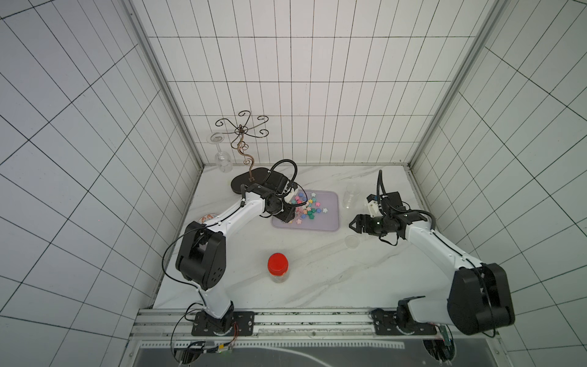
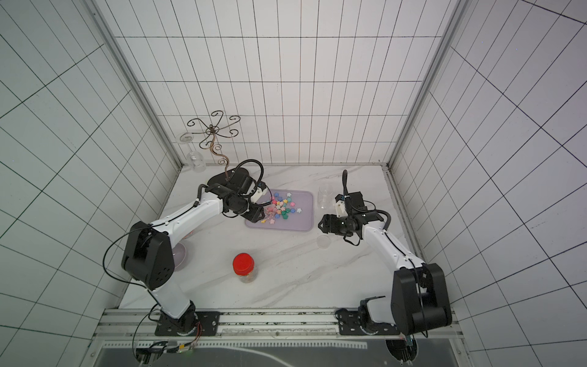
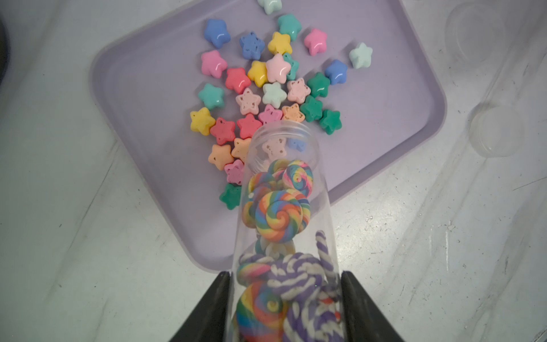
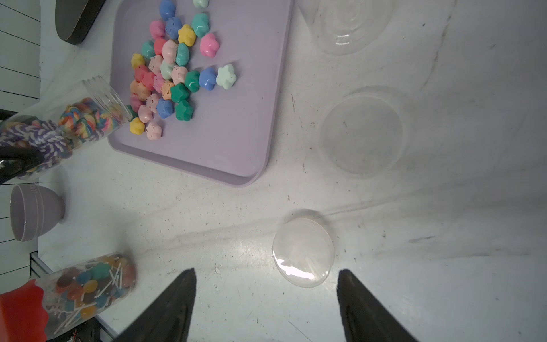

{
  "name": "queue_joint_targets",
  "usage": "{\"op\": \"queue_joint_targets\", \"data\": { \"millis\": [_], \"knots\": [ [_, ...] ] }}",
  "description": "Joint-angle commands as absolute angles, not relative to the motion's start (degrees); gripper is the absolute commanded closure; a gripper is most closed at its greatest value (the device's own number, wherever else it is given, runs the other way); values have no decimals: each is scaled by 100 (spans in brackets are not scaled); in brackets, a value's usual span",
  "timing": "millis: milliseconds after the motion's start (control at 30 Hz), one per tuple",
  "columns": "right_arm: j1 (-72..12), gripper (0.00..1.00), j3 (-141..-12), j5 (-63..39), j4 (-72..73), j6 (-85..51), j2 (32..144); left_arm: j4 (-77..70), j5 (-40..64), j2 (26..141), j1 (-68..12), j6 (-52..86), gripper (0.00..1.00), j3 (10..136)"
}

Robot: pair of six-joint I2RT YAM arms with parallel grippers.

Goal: Pour the candies out of the jar
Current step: 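Pour the candies out of the jar onto the tray.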

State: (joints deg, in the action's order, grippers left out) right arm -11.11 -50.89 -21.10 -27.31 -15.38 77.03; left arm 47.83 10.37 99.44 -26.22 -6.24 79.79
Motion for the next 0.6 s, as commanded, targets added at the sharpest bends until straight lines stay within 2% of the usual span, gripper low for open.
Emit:
{"op": "queue_joint_targets", "data": {
  "millis": [0, 267, 567],
  "knots": [
    [-1063, 24, -5779, -2003, -2978, -1501, 7654, 4828, 800, 9863, -2628, -703, 66, 8148],
    [-1066, 24, -5999, -2136, -3010, -1625, 7844, 4928, 500, 9614, -2672, -492, 66, 8337],
    [-1065, 23, -6431, -2221, -3407, -1656, 7907, 5834, 269, 10299, -2890, -466, 66, 9311]
  ]
}}
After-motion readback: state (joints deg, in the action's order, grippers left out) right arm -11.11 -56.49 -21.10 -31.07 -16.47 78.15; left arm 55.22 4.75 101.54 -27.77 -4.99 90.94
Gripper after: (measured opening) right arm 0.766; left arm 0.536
